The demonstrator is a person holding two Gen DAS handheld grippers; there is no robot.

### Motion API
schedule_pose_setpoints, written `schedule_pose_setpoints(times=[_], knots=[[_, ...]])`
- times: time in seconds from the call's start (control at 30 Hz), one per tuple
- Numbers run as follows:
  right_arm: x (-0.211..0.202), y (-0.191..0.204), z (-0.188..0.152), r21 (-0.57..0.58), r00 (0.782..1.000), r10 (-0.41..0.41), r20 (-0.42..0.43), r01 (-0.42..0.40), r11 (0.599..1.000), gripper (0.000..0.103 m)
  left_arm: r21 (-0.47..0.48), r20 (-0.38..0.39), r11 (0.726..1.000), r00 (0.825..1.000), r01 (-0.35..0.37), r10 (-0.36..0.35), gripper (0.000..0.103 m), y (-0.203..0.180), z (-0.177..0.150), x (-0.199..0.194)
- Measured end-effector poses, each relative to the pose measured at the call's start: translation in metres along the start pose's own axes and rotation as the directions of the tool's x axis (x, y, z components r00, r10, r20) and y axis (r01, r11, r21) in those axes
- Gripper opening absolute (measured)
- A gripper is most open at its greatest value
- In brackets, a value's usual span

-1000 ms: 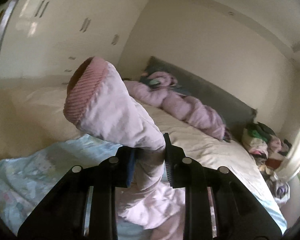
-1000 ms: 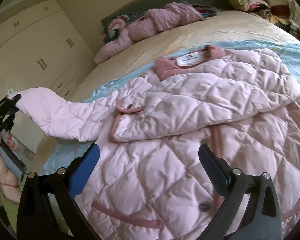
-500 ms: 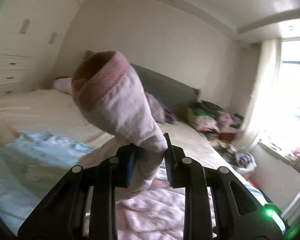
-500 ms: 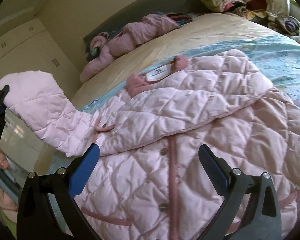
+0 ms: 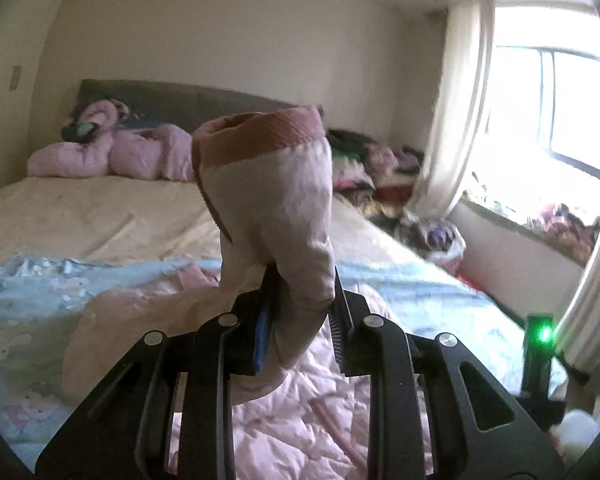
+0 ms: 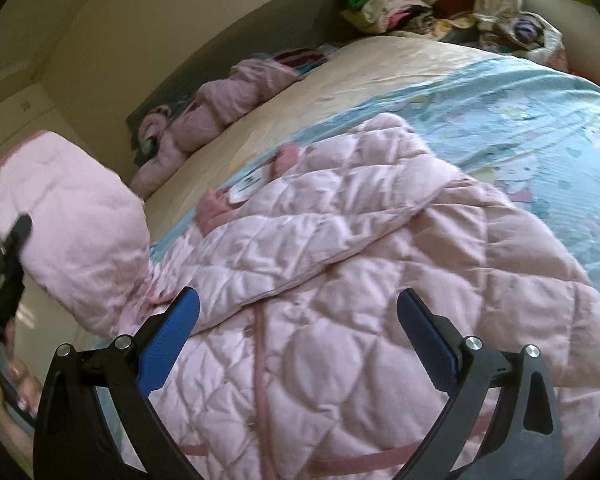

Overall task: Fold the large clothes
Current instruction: 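Lift the sleeve with the left tool and carry it over the jacket front, then lay the sleeve on the jacket front and open the left tool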

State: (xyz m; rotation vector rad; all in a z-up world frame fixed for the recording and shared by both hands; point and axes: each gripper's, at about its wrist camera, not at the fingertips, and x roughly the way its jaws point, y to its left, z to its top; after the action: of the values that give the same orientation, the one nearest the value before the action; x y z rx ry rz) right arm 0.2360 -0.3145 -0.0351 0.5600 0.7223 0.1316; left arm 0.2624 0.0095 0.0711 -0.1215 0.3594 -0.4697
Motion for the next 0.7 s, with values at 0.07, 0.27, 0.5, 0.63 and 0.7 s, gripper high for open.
schedule_pose_setpoints(times=[0.07, 0.27, 0.5, 0.63, 0.7], knots=[[-0.001, -0.012, 0.002, 0.031, 1.0, 0.004, -0.007, -0.004, 1.0, 0.099, 0.034, -0.047, 0.999, 0.999, 0.006, -0.005, 0.017, -0.008, -0.012, 0.014], [-0.011, -0.037, 0.007, 0.09, 0.999, -0.031, 0.021, 0.029, 0.996, 0.099, 0.186, -0.169, 0.983, 0.985, 0.003, 0.029, 0.017, -0.028, -0.05, 0.051], [-0.018, -0.059, 0.009, 0.142, 0.998, -0.054, 0.041, 0.048, 0.989, 0.099, 0.276, -0.271, 0.96, 0.962, 0.045, 0.032, 0.017, -0.049, -0.087, 0.073], [-0.019, -0.067, 0.01, 0.168, 0.997, -0.063, 0.039, 0.056, 0.984, 0.099, 0.348, -0.309, 0.936, 0.949, 0.054, 0.06, 0.017, -0.064, -0.104, 0.081], [-0.018, -0.069, 0.009, 0.174, 0.997, -0.066, 0.032, 0.059, 0.983, 0.099, 0.382, -0.329, 0.922, 0.941, 0.053, 0.082, 0.021, -0.07, -0.112, 0.085]])
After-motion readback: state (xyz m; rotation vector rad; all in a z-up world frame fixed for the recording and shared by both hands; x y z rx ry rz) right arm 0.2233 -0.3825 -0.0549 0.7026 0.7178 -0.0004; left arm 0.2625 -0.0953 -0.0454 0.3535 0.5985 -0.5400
